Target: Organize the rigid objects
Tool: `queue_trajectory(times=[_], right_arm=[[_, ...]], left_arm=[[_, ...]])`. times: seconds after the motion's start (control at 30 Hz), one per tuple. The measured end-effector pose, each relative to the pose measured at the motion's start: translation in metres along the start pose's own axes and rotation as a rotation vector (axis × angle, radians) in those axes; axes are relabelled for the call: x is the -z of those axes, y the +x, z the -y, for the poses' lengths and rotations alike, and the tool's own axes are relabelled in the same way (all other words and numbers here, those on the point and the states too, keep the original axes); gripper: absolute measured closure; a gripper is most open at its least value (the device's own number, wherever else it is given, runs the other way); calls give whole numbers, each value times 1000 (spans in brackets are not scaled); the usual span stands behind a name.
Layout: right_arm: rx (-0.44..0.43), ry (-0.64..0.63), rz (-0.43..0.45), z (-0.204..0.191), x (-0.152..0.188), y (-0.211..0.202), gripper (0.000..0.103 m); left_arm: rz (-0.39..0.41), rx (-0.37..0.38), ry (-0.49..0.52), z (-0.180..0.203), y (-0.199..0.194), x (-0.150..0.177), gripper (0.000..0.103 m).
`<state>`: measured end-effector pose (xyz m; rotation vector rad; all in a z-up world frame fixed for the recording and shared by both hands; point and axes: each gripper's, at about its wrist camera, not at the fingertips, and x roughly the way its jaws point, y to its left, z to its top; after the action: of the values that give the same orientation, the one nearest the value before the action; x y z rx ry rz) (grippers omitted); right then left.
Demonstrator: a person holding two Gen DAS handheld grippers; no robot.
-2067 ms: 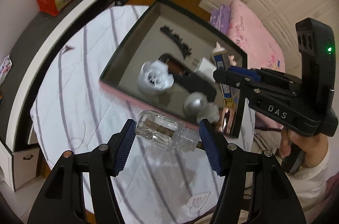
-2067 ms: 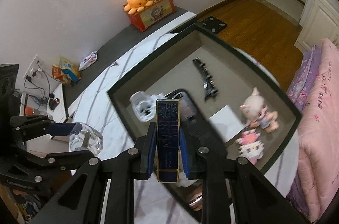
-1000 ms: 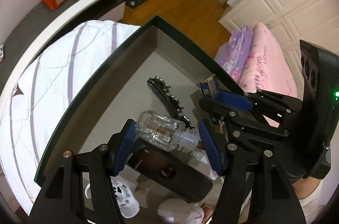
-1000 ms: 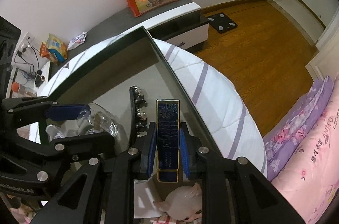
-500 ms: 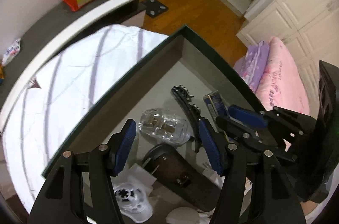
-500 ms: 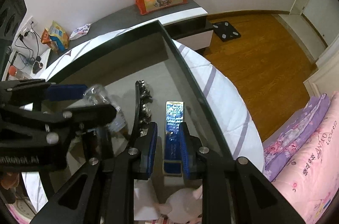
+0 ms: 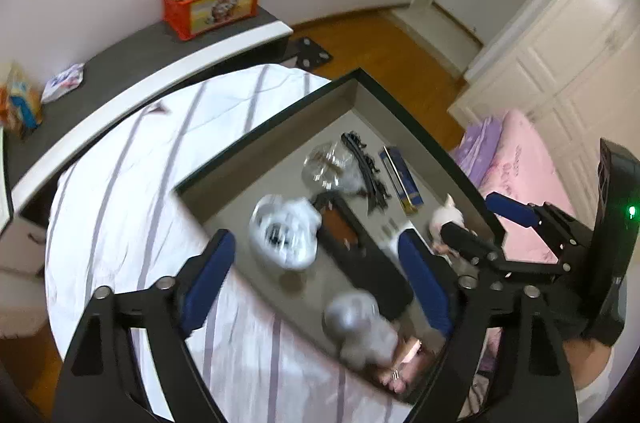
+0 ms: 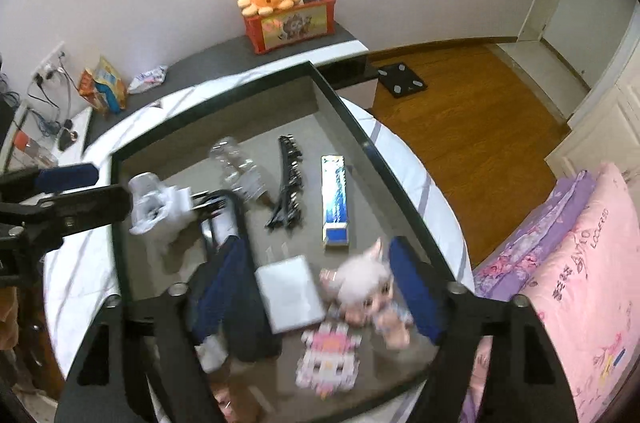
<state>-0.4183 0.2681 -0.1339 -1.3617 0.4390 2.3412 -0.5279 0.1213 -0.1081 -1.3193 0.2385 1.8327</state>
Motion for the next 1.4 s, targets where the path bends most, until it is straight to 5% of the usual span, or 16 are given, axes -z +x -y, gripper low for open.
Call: queue_trajectory(times=[0.2,0.43,0.83,1.03,1.13,1.4], right_arm=[[-99,-24,-30,-7,25,-15,23],[-260,-129,-69,-22,49,-7,23],[-276,-405,151,-36,83,-26,21],[-294,-454,353,-16,116,-58,16],[-301,-424,404,0,127,-69,0],[-246,-355,502,38,141,-126,0]], left_arm=[[71,-63,-45,-8,-35,54,11],[107,-148,-136,-15,-24,115,9],[381,-245,-107,29,-14,171,8],[525,-393,-96,71,-29,194,1],[536,-469,-98,99,-36,204,1],[558,-574,-156,157,-67,223,1]])
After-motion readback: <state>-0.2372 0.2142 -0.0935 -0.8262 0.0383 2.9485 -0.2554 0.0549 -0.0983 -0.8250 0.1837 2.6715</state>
